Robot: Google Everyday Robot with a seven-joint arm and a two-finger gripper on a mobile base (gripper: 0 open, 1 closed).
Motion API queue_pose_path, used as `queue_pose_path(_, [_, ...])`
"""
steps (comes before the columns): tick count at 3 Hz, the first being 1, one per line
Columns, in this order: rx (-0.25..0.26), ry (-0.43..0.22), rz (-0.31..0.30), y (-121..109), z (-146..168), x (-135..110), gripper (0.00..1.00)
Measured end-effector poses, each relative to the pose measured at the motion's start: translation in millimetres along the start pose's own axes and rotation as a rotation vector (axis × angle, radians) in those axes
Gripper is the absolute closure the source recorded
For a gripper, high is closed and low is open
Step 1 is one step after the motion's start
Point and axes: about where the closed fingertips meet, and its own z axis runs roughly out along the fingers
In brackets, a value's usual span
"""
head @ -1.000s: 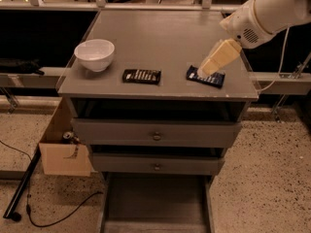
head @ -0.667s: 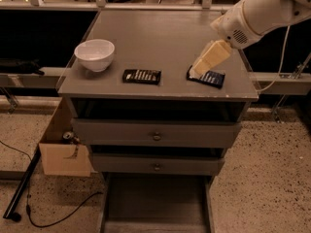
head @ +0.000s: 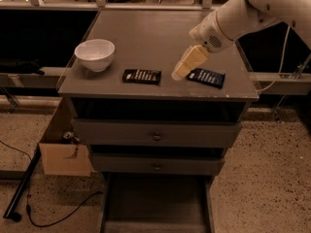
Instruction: Place rxbar chocolate into bottom drawer
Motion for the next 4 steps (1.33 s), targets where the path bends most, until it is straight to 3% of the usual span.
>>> queue_pose_path(4, [-0.132, 0.039, -0.013, -6, 90, -11, 0.0])
